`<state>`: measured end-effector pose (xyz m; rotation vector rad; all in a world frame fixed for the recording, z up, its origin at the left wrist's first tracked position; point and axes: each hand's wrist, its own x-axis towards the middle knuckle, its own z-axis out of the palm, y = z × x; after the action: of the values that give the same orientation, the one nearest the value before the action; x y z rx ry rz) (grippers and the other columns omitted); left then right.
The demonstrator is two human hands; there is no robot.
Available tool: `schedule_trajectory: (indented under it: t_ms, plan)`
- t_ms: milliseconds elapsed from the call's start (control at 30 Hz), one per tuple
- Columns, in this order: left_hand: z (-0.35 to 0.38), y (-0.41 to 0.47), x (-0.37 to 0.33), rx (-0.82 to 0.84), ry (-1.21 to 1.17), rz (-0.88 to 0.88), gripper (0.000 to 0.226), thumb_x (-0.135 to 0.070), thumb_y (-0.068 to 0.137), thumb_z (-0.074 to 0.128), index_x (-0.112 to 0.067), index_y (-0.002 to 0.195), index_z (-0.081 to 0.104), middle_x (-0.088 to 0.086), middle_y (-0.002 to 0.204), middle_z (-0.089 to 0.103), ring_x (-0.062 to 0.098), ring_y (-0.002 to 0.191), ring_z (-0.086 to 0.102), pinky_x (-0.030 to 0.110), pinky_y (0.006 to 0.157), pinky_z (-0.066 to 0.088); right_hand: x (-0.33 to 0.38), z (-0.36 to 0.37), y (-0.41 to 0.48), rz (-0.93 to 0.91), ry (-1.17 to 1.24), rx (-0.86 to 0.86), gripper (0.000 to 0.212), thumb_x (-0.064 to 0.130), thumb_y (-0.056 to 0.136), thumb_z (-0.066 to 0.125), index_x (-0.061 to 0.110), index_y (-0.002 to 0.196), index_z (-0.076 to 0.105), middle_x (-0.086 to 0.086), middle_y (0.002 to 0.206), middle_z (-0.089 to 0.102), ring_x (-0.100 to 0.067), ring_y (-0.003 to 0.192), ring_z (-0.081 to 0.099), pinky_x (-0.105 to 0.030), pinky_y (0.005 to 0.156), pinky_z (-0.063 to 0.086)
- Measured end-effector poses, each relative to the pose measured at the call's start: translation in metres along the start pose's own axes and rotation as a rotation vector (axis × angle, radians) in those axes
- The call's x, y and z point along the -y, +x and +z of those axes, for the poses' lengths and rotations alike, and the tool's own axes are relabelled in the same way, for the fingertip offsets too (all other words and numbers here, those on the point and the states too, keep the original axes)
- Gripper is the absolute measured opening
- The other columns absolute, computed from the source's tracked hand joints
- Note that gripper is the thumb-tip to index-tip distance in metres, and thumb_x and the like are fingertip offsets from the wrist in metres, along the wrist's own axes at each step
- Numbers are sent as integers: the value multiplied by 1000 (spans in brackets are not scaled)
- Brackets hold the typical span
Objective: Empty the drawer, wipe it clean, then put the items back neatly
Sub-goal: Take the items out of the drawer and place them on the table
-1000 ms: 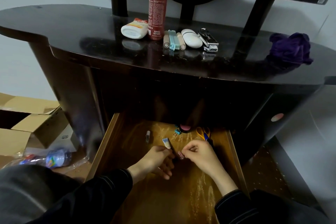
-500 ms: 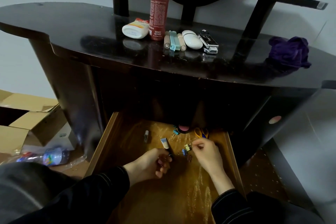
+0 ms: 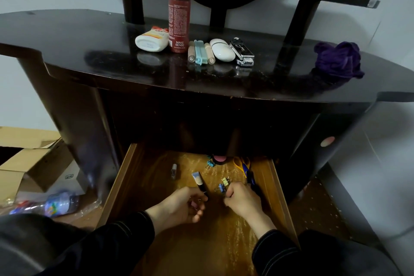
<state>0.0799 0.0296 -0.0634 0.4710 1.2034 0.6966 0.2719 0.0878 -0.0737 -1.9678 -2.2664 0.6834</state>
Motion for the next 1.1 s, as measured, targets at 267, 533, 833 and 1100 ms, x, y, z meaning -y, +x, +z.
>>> schedule_trajectory:
  t_ms: [267, 533, 833, 1100]
  plan:
    - [2, -1, -3, 8, -131, -32, 34, -29, 104, 41, 1, 107, 57, 16, 77, 58, 23, 61, 58, 30, 53, 53, 15, -30, -21, -141, 704, 236, 21, 33, 77, 81, 18, 88, 73, 5, 75, 72, -5, 61, 59, -23, 55, 48]
    - [-3, -4, -1, 142, -169, -110, 44, -39, 105, 34, -3, 105, 59, 11, 77, 61, 18, 63, 57, 24, 51, 48, 29, -19, -28, -224, 681, 301, 7, 28, 91, 72, 23, 94, 76, 5, 72, 71, -4, 58, 57, -18, 49, 43]
    - [-3, -4, -5, 49, -194, -46, 19, -23, 96, 52, -5, 93, 59, 6, 72, 55, 14, 56, 51, 20, 47, 40, 5, -10, -2, 2, 369, -245, 20, 23, 99, 61, 27, 118, 65, 6, 117, 68, -11, 101, 64, -23, 75, 52]
    - [-1, -7, -7, 41, -245, -41, 20, -17, 96, 55, 0, 104, 62, 15, 81, 62, 23, 68, 63, 27, 56, 55, 9, 8, 4, -128, 25, -18, 46, 28, 102, 54, 36, 146, 44, 4, 131, 59, -14, 111, 62, -20, 71, 45]
